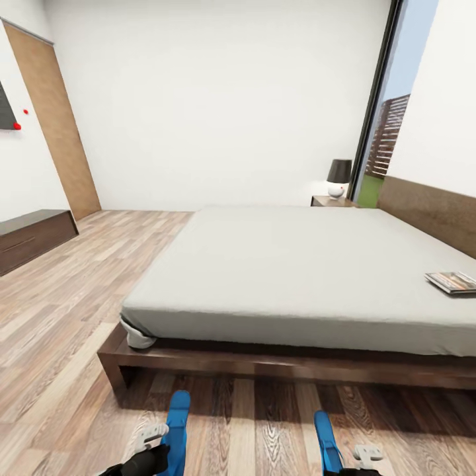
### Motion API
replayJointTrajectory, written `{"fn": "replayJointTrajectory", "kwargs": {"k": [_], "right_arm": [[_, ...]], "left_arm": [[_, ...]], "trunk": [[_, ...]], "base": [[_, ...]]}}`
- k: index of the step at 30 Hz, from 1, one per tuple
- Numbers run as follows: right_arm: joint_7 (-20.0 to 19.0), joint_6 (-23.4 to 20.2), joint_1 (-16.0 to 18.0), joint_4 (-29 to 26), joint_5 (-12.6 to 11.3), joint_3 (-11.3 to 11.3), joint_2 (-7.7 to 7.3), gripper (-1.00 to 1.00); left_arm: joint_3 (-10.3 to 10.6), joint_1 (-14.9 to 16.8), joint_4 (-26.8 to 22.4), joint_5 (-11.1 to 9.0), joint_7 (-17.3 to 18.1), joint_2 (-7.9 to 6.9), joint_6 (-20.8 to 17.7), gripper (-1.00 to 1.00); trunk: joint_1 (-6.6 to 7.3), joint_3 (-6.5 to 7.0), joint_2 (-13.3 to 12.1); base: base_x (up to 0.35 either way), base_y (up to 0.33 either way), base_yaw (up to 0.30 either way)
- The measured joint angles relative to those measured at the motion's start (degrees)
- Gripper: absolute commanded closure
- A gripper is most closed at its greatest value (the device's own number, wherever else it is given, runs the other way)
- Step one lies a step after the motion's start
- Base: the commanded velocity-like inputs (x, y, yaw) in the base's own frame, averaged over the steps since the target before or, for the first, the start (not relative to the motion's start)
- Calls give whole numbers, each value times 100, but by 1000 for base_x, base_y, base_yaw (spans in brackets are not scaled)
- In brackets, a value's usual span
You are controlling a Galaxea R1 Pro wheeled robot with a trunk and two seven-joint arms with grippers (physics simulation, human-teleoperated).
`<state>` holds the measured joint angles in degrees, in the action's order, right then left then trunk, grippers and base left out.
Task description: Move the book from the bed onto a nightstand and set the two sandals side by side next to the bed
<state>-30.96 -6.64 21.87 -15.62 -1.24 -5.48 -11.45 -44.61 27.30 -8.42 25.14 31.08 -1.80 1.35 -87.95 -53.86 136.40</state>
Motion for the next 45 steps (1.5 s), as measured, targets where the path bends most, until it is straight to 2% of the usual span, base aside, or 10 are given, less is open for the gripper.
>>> {"fn": "replayJointTrajectory", "kwargs": {"k": [33,36,38,39,41,44,45], "right_arm": [[-14,-1,1,6,-2,5,0,100],[-20,-3,1,6,-2,-1,0,100],[-24,-4,1,6,-2,-2,0,100],[-25,-4,1,6,0,-2,0,100],[-26,-9,1,5,-2,-2,0,100],[-27,-13,1,2,-1,-3,0,100],[-28,-13,1,1,-1,-3,0,100]], "left_arm": [[2,0,-26,5,-12,-13,-12,100],[-16,2,-160,1,-7,-107,-98,100],[1,26,-441,36,-13,-183,-493,100],[43,46,-942,88,-15,-203,-1102,100],[33,58,-1751,30,-5,-208,-1681,100],[153,59,-2385,47,-18,-212,-2345,100],[201,58,-2429,63,-23,-213,-2397,100]], "trunk": [[0,0,0],[0,0,0],[0,0,0],[0,0,-1],[0,1,0],[0,1,0],[0,0,0]], "base": [[0,0,1],[0,0,0],[0,0,0],[0,0,0],[0,0,0],[0,0,0],[0,0,0]]}}
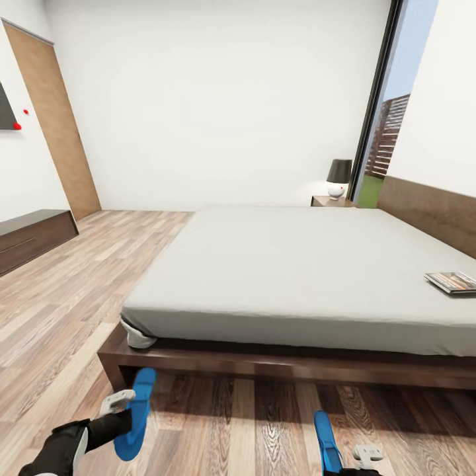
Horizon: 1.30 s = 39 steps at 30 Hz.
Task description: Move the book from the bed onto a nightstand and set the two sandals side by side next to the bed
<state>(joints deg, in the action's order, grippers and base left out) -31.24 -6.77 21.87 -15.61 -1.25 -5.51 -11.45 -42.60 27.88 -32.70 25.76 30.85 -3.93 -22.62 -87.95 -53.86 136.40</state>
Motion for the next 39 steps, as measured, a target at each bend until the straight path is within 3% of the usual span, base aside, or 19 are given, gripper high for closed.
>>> {"fn": "replayJointTrajectory", "kwargs": {"k": [4,8,17,32,39], "right_arm": [[3,0,0,-2,0,-4,0,100],[8,0,0,3,1,-7,0,100],[13,0,0,4,0,-9,0,100],[29,0,0,4,4,-5,0,100],[29,-1,-1,2,3,-6,0,100]], "left_arm": [[421,-9,-100,189,-30,-3,-141,100],[552,-44,-104,316,-35,40,-112,100],[569,-51,-104,409,-33,45,-85,100],[569,-52,-79,418,-31,54,-83,100],[571,-52,-17,425,-31,54,-80,100]], "trunk": [[0,0,0],[0,0,0],[-44,-36,80],[-373,-305,680],[-392,-460,691]], "base": [[0,0,0],[0,0,0],[0,0,0],[0,0,0],[0,0,0]]}}
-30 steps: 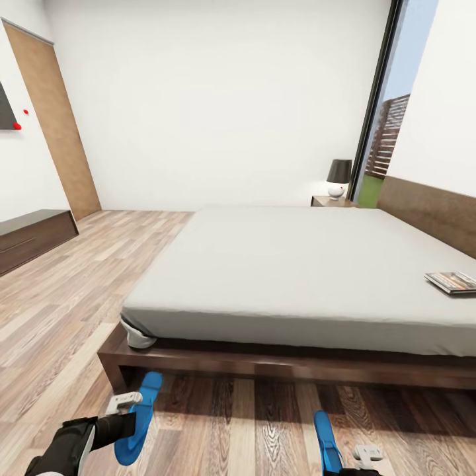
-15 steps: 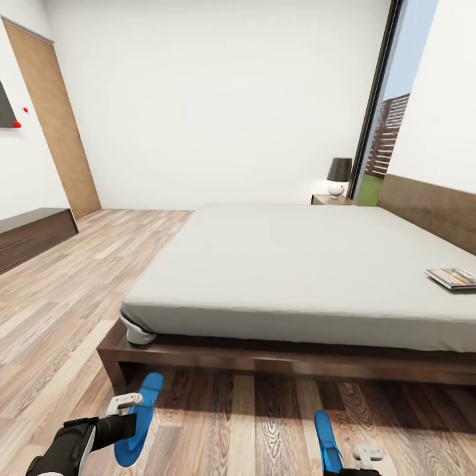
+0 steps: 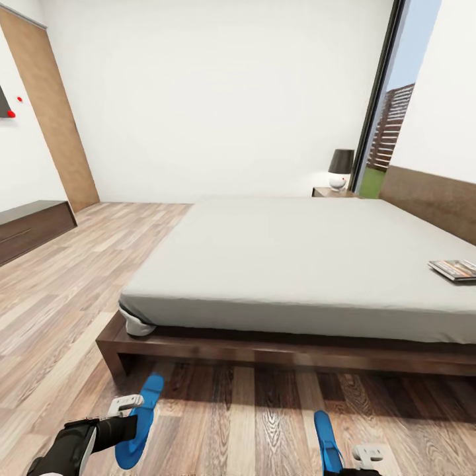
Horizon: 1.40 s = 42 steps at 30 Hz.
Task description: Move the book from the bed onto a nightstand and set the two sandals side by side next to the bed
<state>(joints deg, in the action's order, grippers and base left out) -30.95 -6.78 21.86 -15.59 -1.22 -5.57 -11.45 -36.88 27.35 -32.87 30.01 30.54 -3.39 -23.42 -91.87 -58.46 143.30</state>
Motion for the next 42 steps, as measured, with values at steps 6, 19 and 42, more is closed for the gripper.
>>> {"fn": "replayJointTrajectory", "kwargs": {"k": [6,19,42], "right_arm": [[0,7,-1,1,1,7,0,100],[0,9,1,-2,0,0,0,100],[-8,9,1,-5,0,1,0,100]], "left_arm": [[2,1,145,1,0,0,22,100],[2,1,154,-6,-8,0,64,100],[-658,0,144,-59,-53,-52,333,100]], "trunk": [[-15,-133,8],[-49,-421,26],[-108,-931,57]], "base": [[0,0,0],[0,0,0],[0,0,0]]}}
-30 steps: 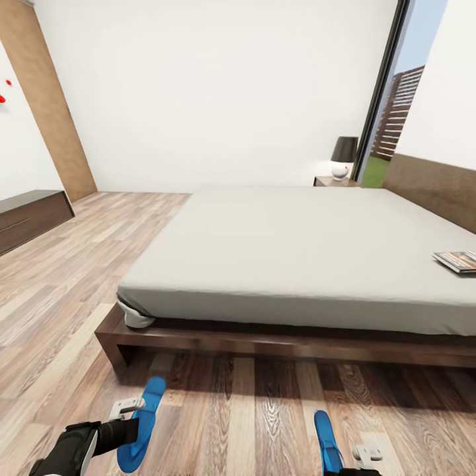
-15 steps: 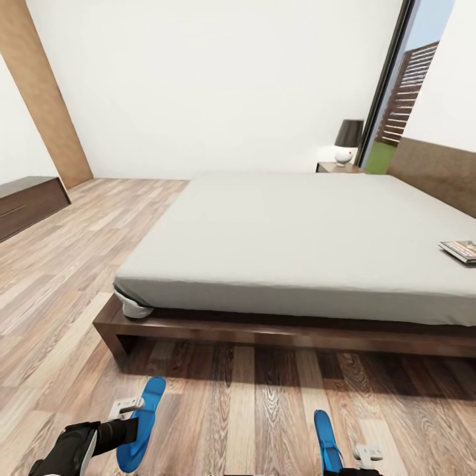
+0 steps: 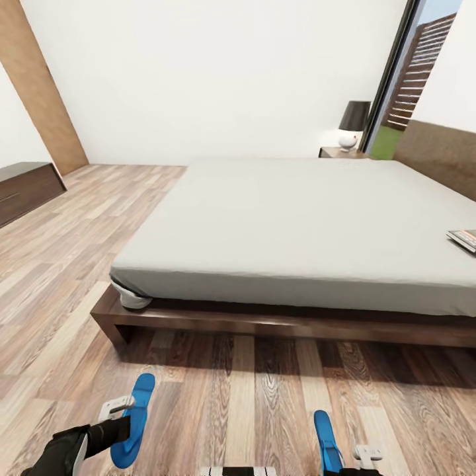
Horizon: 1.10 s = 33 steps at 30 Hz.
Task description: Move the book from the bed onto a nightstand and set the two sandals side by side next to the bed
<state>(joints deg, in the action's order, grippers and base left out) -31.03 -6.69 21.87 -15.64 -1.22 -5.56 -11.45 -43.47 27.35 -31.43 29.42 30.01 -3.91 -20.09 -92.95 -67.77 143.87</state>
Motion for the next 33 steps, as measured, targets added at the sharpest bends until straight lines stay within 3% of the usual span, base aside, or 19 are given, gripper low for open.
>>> {"fn": "replayJointTrajectory", "kwargs": {"k": [2,6,15,21,27,33], "right_arm": [[-1,0,0,0,0,0,0,100],[-1,0,0,0,0,0,0,100],[-10,0,0,-1,-3,-3,0,100],[-10,0,0,-1,-3,0,0,100],[-10,0,0,-1,-2,0,0,100],[-11,0,0,-1,-3,1,0,100]], "left_arm": [[-277,0,-2,-2,0,6,-1,100],[-395,0,-3,-5,1,17,-3,100],[-422,0,-4,-16,15,17,86,100],[-428,0,5,-6,19,17,419,100],[-428,0,6,-3,19,17,439,100],[-428,0,6,3,22,17,437,100]], "trunk": [[-5,-44,3],[-15,-133,8],[-17,-156,10],[-14,-156,10],[-14,-156,10],[-17,-156,10]], "base": [[0,0,0],[0,0,0],[13,0,0],[271,0,0],[316,0,0],[64,0,0]]}}
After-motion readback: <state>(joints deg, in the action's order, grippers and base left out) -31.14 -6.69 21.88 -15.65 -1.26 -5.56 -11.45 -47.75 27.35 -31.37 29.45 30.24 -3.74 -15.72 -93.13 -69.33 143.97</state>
